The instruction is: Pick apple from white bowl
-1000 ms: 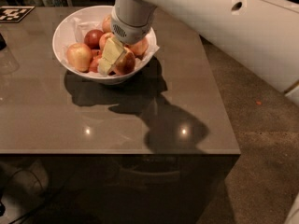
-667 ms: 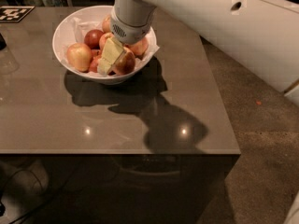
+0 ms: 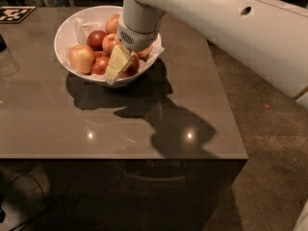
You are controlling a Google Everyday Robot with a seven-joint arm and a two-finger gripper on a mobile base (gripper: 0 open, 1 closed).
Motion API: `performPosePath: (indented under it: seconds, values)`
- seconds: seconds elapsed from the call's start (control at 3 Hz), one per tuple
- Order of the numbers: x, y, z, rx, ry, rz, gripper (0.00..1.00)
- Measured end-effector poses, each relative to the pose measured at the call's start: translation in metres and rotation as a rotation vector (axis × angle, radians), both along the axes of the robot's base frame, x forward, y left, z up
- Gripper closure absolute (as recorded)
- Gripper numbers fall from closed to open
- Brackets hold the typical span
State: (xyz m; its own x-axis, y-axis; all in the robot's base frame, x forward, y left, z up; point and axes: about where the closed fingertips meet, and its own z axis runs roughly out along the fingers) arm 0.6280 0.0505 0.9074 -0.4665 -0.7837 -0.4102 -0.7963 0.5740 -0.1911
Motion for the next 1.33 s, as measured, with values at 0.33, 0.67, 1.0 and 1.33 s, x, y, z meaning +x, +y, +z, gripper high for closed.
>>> performPosePath:
  seconds: [0.33,0.67,1.0,1.33]
  values:
    - [0.0000,0.0000,0.0000,0.000,0.000,0.000,0.19]
    - [0.0000,0.0000,0.0000,0.000,0.000,0.000,0.43]
    - [0.0000,0.0000,0.0000,0.000,0.000,0.000,0.64]
    - [0.0000,0.0001,0.0003,0.000,-0.001,0.001,0.89]
